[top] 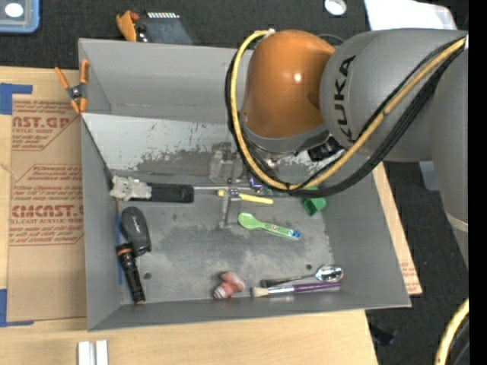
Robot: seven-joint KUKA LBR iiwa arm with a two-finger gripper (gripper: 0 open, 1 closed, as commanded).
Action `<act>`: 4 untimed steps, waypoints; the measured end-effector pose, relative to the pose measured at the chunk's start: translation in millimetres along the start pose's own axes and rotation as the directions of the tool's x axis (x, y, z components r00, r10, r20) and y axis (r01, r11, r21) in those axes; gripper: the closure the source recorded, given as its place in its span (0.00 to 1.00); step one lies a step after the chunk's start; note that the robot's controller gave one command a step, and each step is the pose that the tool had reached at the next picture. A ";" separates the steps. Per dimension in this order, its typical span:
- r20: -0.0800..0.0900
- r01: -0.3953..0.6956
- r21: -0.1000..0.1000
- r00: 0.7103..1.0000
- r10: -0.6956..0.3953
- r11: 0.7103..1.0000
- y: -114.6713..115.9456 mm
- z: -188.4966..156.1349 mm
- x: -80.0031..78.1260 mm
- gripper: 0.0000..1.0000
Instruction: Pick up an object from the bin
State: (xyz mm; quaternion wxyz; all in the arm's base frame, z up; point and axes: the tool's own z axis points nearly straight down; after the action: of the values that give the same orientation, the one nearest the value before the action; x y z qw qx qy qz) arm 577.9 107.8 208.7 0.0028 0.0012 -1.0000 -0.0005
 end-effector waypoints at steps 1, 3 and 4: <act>0.008 -0.002 -0.001 1.000 0.002 1.000 -0.7 -4.7 -1.6 0.00; 0.018 -0.005 -0.002 1.000 0.005 1.000 61.4 76.0 -14.7 0.00; 0.008 -0.241 -0.005 0.970 0.241 0.970 58.1 95.1 -15.7 0.00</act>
Offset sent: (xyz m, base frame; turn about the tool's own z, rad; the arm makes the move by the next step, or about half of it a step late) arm 0.0106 0.0512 -0.1387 0.0670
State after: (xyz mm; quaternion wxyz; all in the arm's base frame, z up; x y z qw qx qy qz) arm 592.9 166.1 113.6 -0.0012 -0.1204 -0.9927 -0.0020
